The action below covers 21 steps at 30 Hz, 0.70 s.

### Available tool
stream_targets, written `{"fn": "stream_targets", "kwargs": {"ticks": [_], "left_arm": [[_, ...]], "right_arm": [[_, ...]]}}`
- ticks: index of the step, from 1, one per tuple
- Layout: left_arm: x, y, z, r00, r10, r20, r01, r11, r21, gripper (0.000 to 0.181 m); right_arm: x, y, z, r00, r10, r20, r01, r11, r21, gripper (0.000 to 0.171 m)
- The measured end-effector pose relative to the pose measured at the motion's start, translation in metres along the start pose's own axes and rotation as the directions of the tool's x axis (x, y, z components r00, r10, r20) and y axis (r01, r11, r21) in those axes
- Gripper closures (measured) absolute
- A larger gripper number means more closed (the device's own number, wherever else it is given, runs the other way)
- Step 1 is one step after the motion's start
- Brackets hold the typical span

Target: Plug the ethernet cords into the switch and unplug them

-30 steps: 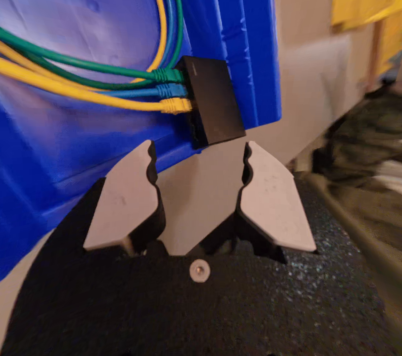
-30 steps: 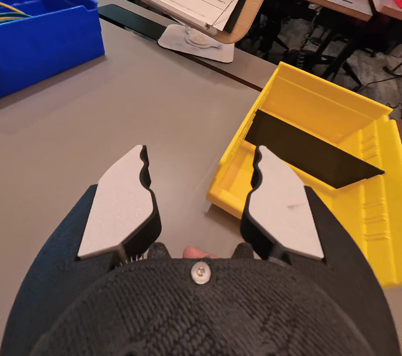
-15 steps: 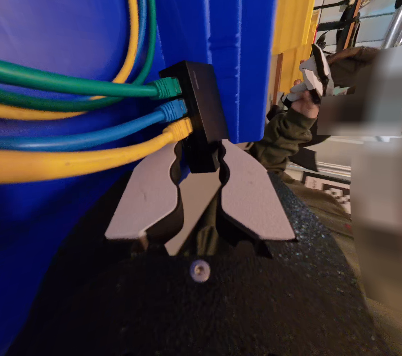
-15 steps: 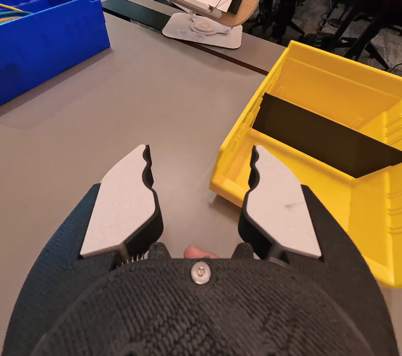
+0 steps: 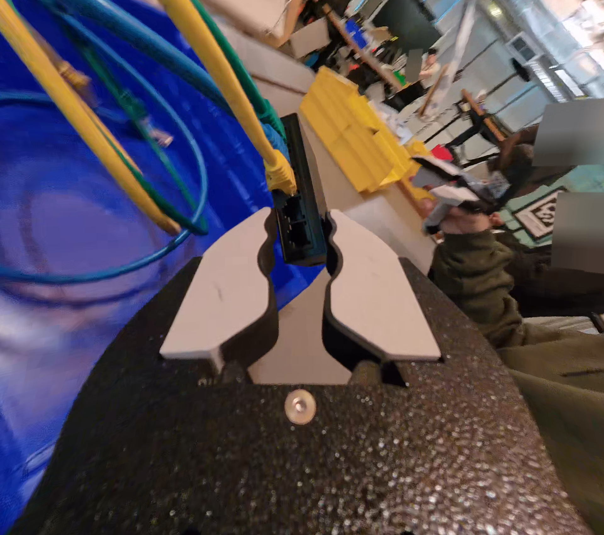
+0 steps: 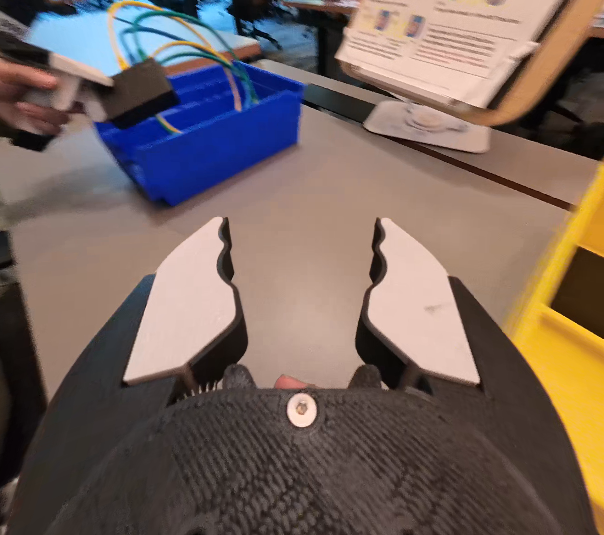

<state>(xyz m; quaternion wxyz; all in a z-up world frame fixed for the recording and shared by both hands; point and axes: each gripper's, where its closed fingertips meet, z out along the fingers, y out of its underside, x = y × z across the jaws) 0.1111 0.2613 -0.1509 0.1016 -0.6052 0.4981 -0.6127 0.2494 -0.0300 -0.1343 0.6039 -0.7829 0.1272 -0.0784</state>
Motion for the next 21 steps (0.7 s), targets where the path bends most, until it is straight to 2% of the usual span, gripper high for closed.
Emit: {"fn": "stream_targets", "kwargs": {"ticks": [1,4,7,11,14,16,17,19,21], "left_arm": [[0.013,-0.008,-0.002,0.999,0.017,-0.038,-0.016,1.0,0.027,0.154],[0.052,-0.025,-0.001,0.991,0.096,-0.092,-0.095,0.995,0.017,0.154],[0.099,-0.035,0.008,0.963,0.207,-0.171,-0.219,0.974,-0.057,0.153],[0.163,-0.042,0.026,0.89,0.303,-0.34,-0.365,0.921,-0.134,0.153],[0.202,-0.042,0.042,0.818,0.376,-0.435,-0.481,0.862,-0.159,0.154],[0.218,-0.037,0.053,0.775,0.417,-0.474,-0.548,0.817,-0.177,0.154],[0.224,-0.034,0.059,0.755,0.432,-0.493,-0.576,0.797,-0.183,0.154],[0.23,-0.026,0.069,0.72,0.439,-0.538,-0.612,0.767,-0.193,0.154],[0.23,-0.019,0.08,0.698,0.441,-0.564,-0.634,0.747,-0.201,0.155]], "right_arm": [[-0.016,-0.004,0.007,0.998,0.008,0.055,-0.009,1.0,0.018,0.086],[-0.057,-0.021,0.028,0.981,0.028,0.191,-0.037,0.998,0.044,0.08],[-0.091,-0.065,0.04,0.947,0.027,0.32,-0.062,0.993,0.101,0.086],[-0.11,-0.128,0.05,0.913,0.02,0.407,-0.082,0.987,0.137,0.086],[-0.125,-0.162,0.04,0.861,0.038,0.508,-0.126,0.982,0.14,0.086],[-0.138,-0.17,0.026,0.801,0.043,0.597,-0.136,0.984,0.112,0.111],[-0.135,-0.169,0.022,0.81,0.047,0.584,-0.133,0.985,0.106,0.114],[-0.12,-0.156,0.016,0.862,0.004,0.507,-0.077,0.99,0.122,0.137],[-0.111,-0.134,0.009,0.872,0.027,0.488,-0.079,0.993,0.087,0.139]]}}
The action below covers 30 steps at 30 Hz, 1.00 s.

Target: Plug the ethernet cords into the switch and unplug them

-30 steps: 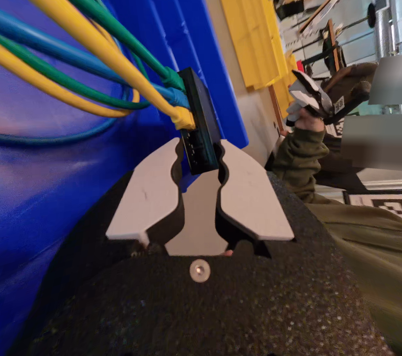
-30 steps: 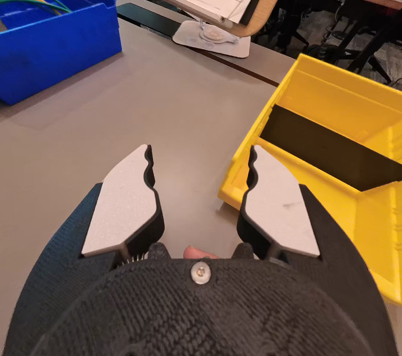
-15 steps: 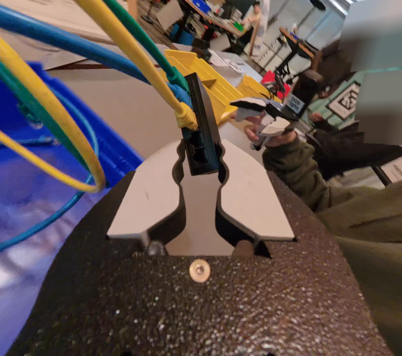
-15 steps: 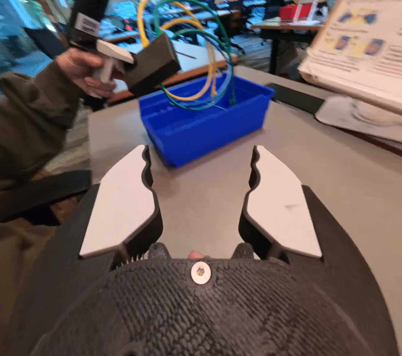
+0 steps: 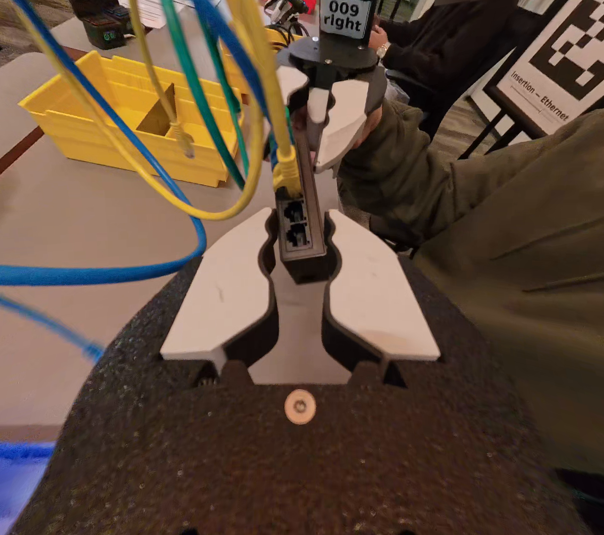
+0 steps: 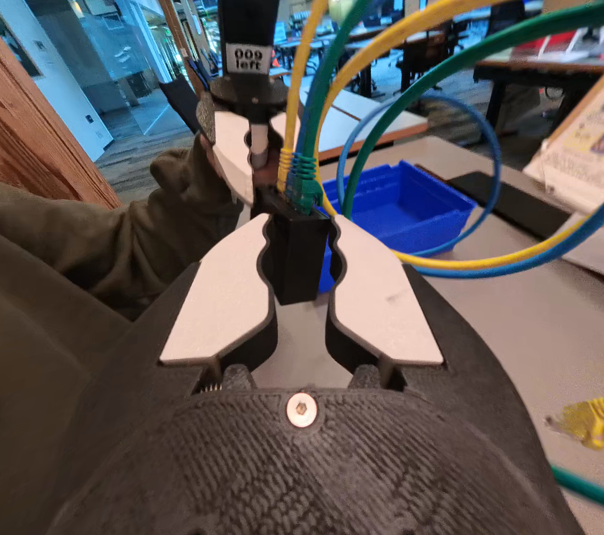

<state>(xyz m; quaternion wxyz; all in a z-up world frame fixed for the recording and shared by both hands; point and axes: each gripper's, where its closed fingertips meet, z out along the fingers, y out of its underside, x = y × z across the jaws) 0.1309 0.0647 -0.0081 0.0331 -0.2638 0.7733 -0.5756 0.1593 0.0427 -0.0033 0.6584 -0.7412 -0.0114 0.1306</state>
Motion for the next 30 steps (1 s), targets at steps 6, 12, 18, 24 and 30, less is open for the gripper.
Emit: {"fn": "stream_targets", "kwargs": {"ticks": [6,12,18,24,30], "left_arm": [[-0.002,-0.025,0.027,0.992,0.055,-0.118,-0.029,0.977,0.209,0.181],[-0.03,-0.016,0.054,1.0,0.003,-0.005,-0.002,0.969,0.249,0.17],[-0.064,0.003,0.045,0.976,-0.005,0.219,-0.061,0.954,0.295,0.119],[-0.09,0.061,0.052,0.85,0.247,0.466,-0.334,0.936,0.113,0.083],[-0.063,0.074,0.069,0.864,0.207,0.46,-0.306,0.94,0.151,0.082]], "right_arm": [[-0.003,0.066,-0.006,0.972,0.228,0.056,-0.231,0.971,0.058,0.144],[0.011,0.079,-0.011,0.909,0.404,0.102,-0.414,0.847,0.334,0.145],[0.042,0.07,-0.019,0.825,0.559,0.086,-0.534,0.718,0.446,0.144],[0.06,0.086,-0.01,0.715,0.691,0.106,-0.654,0.608,0.449,0.145],[0.046,0.096,-0.001,0.69,0.714,0.12,-0.69,0.598,0.408,0.145]]}}
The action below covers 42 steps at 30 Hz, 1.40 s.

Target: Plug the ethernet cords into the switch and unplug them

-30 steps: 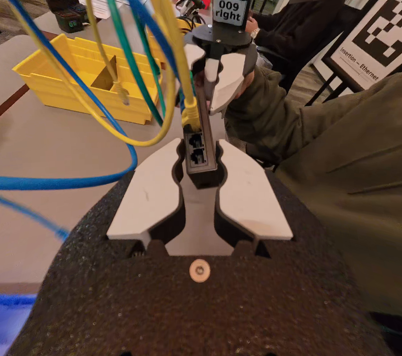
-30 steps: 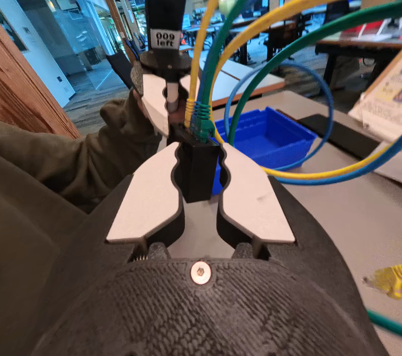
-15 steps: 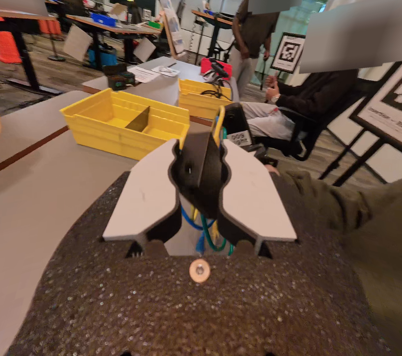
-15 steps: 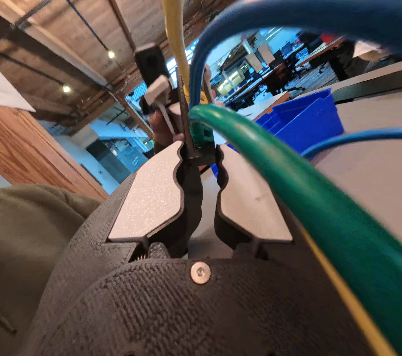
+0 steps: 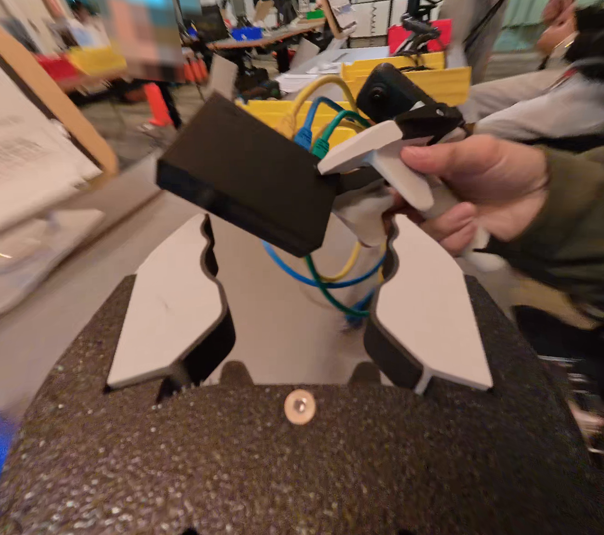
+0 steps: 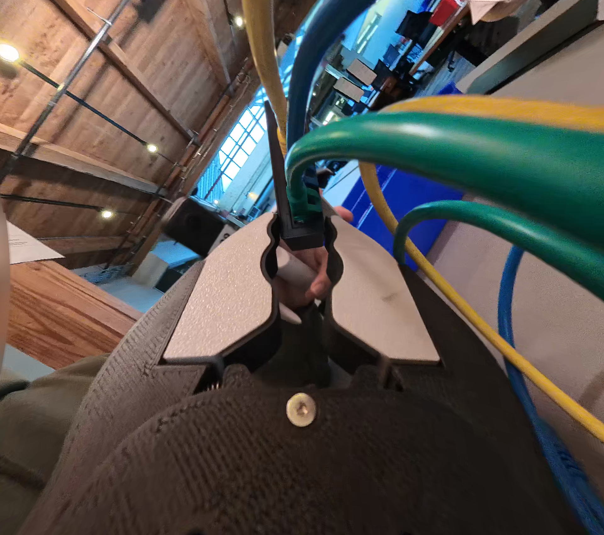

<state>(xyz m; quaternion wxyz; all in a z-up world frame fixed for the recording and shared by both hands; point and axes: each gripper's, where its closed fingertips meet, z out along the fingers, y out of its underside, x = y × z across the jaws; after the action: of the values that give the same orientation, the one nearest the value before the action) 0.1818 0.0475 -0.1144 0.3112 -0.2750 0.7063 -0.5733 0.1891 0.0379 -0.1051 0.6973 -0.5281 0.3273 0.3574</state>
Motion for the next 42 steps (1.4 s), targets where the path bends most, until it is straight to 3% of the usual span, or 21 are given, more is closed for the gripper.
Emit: {"fn": "stream_targets", "kwargs": {"ticks": [2,4,6,8,12,14,20,22,24,29,34,36,39,40,42], "left_arm": [[0.013,0.002,0.004,0.983,-0.161,-0.085,0.159,0.987,-0.024,0.082],[0.014,-0.006,0.008,0.923,-0.361,-0.135,0.368,0.929,0.038,0.098],[0.018,-0.016,0.01,0.774,-0.577,-0.261,0.615,0.783,0.092,0.111],[0.027,-0.018,0.015,0.578,-0.713,-0.397,0.786,0.618,0.035,0.122],[0.031,-0.001,0.028,0.364,-0.827,-0.429,0.911,0.413,-0.023,0.15],[0.03,0.006,0.033,0.273,-0.86,-0.432,0.949,0.313,-0.023,0.153],[0.033,0.018,0.038,0.22,-0.875,-0.431,0.964,0.262,-0.041,0.152],[0.023,0.02,0.038,0.199,-0.883,-0.424,0.974,0.227,-0.014,0.132],[0.009,0.022,0.033,0.191,-0.882,-0.43,0.979,0.2,0.024,0.13],[-0.001,0.019,0.025,0.313,-0.857,-0.409,0.949,0.296,0.106,0.134],[0.013,0.02,0.031,0.594,-0.776,-0.213,0.802,0.592,0.083,0.132],[0.011,0.022,0.026,0.706,-0.706,-0.064,0.708,0.706,0.028,0.129],[-0.019,0.028,-0.005,0.901,-0.361,0.24,0.403,0.903,-0.152,0.125],[-0.036,0.032,-0.022,0.914,-0.212,0.347,0.303,0.924,-0.233,0.123],[-0.074,0.04,-0.061,0.845,-0.004,0.534,0.235,0.901,-0.365,0.126]], "right_arm": [[-0.007,-0.001,-0.005,1.0,0.004,0.029,-0.004,1.0,0.019,0.144],[-0.008,-0.003,-0.011,0.999,0.013,0.031,-0.015,0.998,0.06,0.144],[-0.008,-0.003,-0.019,0.998,0.042,0.035,-0.045,0.994,0.103,0.145],[-0.001,-0.003,-0.028,0.999,0.049,-0.018,-0.046,0.988,0.148,0.145],[0.009,0.005,-0.042,0.994,0.066,-0.084,-0.05,0.982,0.18,0.145],[0.015,0.01,-0.046,0.989,0.061,-0.131,-0.039,0.985,0.167,0.145],[0.022,0.016,-0.053,0.98,0.037,-0.198,-0.009,0.99,0.142,0.145],[0.021,0.015,-0.057,0.973,-0.004,-0.23,0.036,0.99,0.134,0.145],[0.018,0.013,-0.06,0.973,-0.009,-0.231,0.044,0.989,0.144,0.145],[0.025,0.023,-0.06,0.967,-0.023,-0.255,0.052,0.993,0.107,0.145],[0.022,0.022,-0.052,0.975,-0.055,-0.213,0.076,0.993,0.091,0.145],[0.021,0.016,-0.056,0.977,-0.063,-0.205,0.086,0.991,0.104,0.145],[0.022,0.011,-0.064,0.977,-0.062,-0.204,0.086,0.99,0.115,0.145],[0.024,0.011,-0.067,0.976,-0.061,-0.208,0.087,0.989,0.121,0.145],[0.026,0.012,-0.069,0.976,-0.062,-0.21,0.087,0.989,0.116,0.146]]}}
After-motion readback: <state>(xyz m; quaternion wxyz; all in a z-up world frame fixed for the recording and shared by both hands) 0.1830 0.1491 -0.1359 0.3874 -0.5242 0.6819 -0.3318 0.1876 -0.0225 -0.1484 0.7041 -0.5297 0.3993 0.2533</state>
